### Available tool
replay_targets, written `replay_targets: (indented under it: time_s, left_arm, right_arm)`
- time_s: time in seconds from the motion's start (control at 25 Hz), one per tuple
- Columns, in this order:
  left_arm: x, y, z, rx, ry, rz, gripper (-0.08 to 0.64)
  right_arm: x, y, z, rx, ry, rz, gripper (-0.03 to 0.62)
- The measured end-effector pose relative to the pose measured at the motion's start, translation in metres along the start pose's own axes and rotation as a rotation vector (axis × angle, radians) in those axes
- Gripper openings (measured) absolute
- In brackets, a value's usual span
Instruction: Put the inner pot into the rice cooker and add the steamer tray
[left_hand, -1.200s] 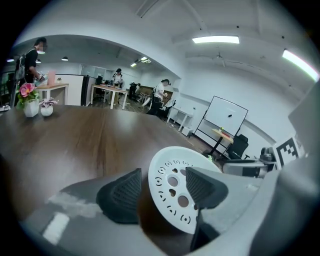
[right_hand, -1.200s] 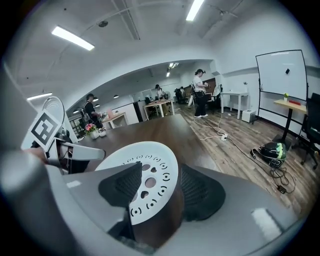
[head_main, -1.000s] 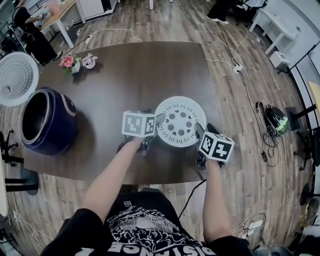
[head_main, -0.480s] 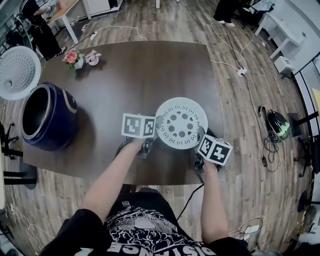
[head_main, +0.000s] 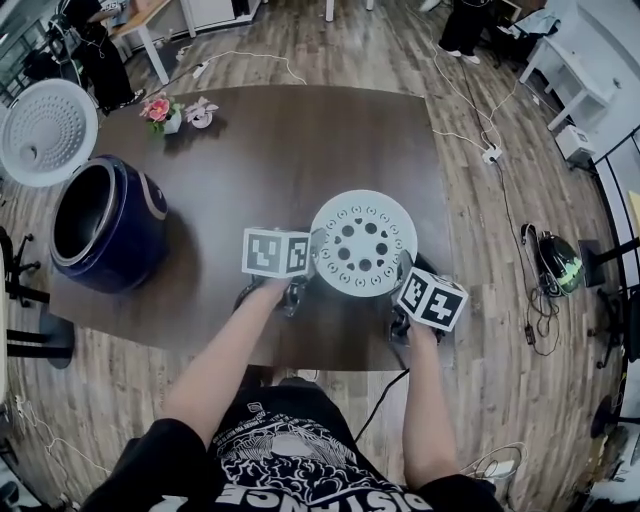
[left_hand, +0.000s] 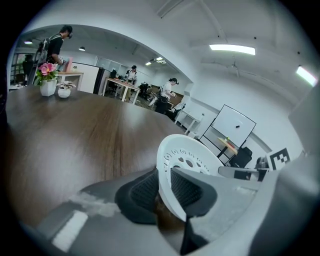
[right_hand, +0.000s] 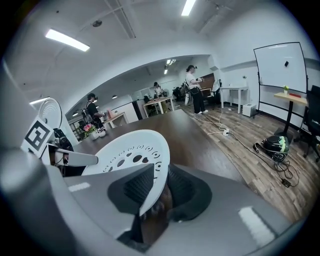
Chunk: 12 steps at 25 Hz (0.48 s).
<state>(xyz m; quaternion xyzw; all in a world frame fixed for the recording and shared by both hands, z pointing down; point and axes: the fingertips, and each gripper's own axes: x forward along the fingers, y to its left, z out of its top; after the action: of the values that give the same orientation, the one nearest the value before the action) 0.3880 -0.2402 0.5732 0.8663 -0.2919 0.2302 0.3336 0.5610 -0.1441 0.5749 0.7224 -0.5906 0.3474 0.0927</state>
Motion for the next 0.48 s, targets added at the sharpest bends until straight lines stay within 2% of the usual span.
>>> replay_targets:
  time_s: [0.48]
  left_arm:
    - [-0.070,0.040,0.038,-0.021,-0.150,0.074,0.083]
  right_arm:
    - [0.007,0.082,0.042,-0.132,-0.068,0.111,0.083]
